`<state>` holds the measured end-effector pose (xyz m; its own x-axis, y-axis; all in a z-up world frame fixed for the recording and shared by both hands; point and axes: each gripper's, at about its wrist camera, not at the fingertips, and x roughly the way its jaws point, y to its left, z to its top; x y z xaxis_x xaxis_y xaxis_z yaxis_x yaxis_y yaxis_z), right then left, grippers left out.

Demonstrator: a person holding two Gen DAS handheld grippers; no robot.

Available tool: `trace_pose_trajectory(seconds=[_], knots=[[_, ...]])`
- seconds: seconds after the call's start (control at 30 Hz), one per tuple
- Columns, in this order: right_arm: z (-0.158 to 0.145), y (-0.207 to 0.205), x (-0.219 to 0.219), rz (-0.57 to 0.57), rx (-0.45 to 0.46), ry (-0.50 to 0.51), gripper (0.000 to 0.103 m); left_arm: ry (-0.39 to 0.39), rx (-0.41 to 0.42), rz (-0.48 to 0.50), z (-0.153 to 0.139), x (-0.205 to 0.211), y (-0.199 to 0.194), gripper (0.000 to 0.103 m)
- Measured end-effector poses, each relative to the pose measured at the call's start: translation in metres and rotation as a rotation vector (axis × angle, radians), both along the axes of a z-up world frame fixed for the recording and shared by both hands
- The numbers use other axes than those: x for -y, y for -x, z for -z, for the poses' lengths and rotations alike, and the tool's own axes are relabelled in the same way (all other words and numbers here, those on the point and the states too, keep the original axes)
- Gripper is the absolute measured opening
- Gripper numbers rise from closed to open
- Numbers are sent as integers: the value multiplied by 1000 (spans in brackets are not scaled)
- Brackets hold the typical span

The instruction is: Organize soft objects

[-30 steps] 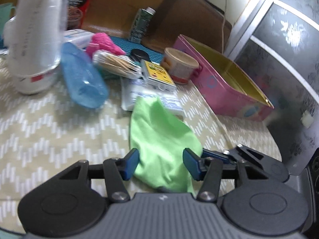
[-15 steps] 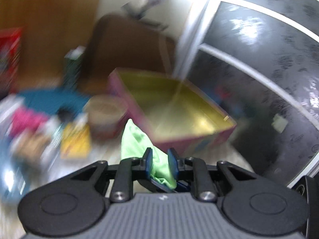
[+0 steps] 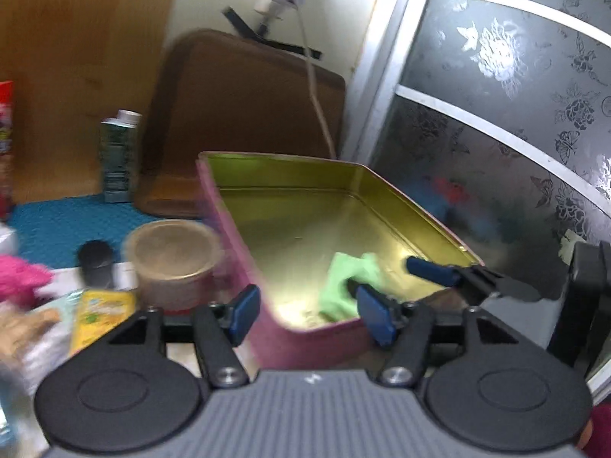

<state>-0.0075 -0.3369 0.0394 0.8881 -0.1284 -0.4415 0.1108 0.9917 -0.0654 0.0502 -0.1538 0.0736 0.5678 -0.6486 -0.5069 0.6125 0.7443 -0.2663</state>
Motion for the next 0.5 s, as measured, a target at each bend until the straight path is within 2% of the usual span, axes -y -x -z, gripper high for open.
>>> trace_pose_trajectory(seconds=[0.07,0.13,0.23,0.3,0.37,0.5], knots=[[0,8,4,19,18,-52,75,-13,12,-46,5,-30,9,69],[-2,24,2,40,64,-101,75,-15,4,-101,12,-66,19,69],[-9,42,-10,71,180,-148,74,7,-34,-211,23,-134,32,69],[-16,54,-27,44,260,-181,73,11,-61,-306,31,-176,38,69],[-19,53,-52,-87,254,-233,67,-1,-83,-407,37,-210,42,69],[-14,25,-134,-423,96,-252,65,-41,-118,-557,52,-256,48,69]])
